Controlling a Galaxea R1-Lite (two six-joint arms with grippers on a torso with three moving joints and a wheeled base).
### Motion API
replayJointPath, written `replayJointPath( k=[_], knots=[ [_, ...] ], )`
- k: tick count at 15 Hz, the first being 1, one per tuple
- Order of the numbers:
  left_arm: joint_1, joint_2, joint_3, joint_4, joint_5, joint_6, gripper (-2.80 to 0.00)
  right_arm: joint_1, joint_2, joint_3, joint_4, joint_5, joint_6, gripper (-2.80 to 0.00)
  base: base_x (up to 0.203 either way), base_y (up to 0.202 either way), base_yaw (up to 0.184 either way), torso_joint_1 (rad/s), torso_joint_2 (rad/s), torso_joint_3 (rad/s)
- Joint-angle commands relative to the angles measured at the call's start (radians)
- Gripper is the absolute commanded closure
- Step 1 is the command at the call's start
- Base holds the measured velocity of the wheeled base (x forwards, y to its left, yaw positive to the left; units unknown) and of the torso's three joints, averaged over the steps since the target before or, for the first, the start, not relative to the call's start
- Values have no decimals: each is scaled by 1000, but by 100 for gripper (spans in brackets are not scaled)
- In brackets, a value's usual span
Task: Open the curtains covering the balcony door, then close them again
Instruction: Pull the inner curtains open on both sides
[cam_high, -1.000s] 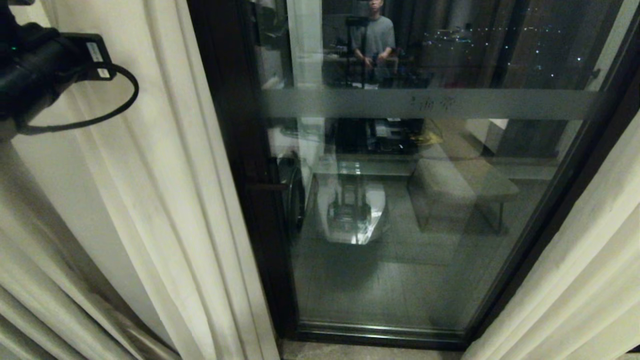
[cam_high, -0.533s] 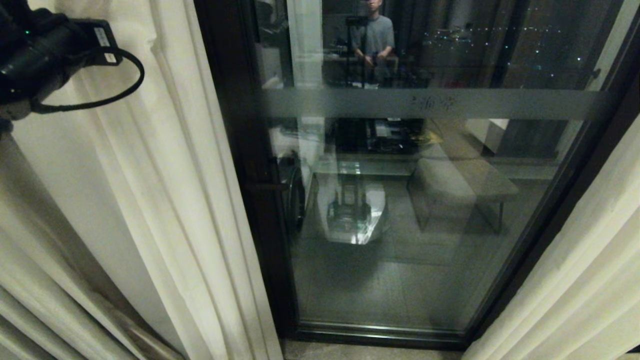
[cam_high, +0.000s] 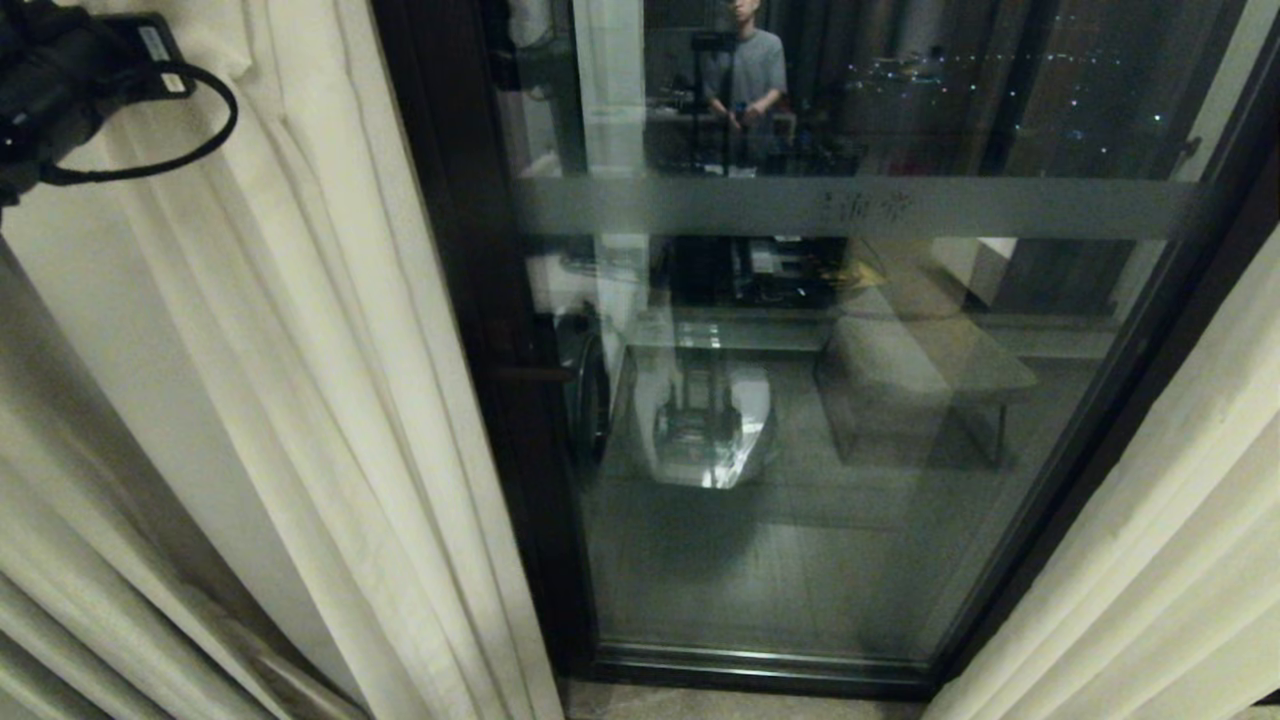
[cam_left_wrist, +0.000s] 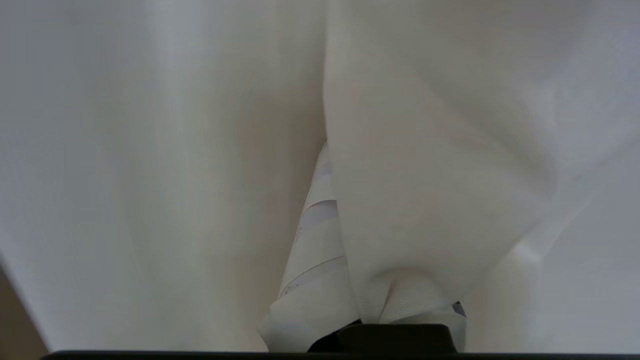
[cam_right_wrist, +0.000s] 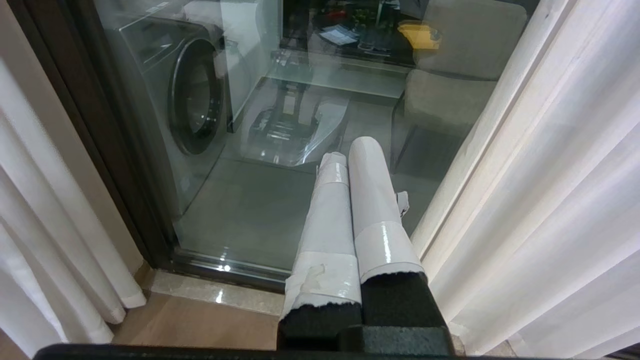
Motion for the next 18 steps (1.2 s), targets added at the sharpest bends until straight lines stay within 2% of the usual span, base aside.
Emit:
replayJointPath(
  k=[1,8,15,18],
  knots=[
    [73,39,-40,-4,-24,-25,0,0,2,0,-1,1,-1,0,0,0,0,0,0,0],
    [249,112,-110,-4,-148,-87,0,0,2,0,-1,1,-1,0,0,0,0,0,0,0],
    [418,246,-256,-7,-292,-127,0,0,2,0,-1,1,-1,0,0,0,0,0,0,0],
    [500,306,-311,-5,-333,-134,0,0,2,0,-1,1,-1,0,0,0,0,0,0,0]
  ],
)
